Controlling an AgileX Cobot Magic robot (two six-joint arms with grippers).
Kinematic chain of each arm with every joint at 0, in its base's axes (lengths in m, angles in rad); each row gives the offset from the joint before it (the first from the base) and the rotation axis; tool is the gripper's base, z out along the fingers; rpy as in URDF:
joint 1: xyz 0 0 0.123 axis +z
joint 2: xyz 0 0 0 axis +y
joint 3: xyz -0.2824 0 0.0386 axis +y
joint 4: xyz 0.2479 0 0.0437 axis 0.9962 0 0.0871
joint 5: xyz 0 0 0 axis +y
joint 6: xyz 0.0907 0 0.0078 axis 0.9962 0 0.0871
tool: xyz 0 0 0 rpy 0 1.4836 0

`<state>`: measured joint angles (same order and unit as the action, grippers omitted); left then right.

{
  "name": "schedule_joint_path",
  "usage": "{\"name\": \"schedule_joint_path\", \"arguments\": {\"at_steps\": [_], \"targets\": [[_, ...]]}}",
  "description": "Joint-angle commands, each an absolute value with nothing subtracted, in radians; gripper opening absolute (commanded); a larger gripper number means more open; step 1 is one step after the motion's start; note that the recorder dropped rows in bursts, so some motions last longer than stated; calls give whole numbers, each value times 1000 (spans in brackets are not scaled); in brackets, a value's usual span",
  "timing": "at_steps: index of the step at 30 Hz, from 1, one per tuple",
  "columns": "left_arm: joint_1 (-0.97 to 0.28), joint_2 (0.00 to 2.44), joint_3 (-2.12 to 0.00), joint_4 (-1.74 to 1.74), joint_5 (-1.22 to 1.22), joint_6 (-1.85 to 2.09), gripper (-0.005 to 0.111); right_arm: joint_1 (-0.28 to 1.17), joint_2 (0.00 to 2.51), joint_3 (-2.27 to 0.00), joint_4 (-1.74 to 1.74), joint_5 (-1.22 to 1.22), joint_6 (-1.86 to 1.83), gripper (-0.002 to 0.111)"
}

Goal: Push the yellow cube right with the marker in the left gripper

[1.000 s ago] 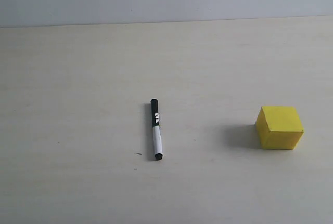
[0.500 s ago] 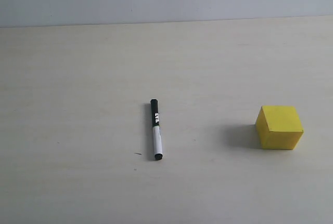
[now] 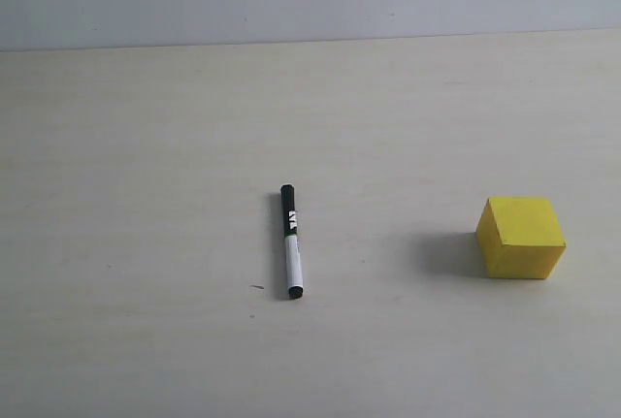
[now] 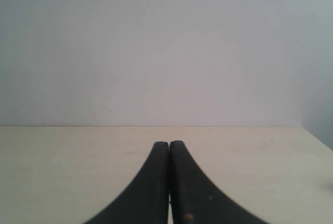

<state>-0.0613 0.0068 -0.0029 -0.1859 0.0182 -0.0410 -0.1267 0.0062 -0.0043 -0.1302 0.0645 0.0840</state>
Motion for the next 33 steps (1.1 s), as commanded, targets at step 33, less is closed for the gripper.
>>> {"name": "schedule_joint_path", "arguments": {"at_steps": [33], "targets": [[-57,0,0,101,36,-423,0,-133,0,0,-130,60,83,0]]}}
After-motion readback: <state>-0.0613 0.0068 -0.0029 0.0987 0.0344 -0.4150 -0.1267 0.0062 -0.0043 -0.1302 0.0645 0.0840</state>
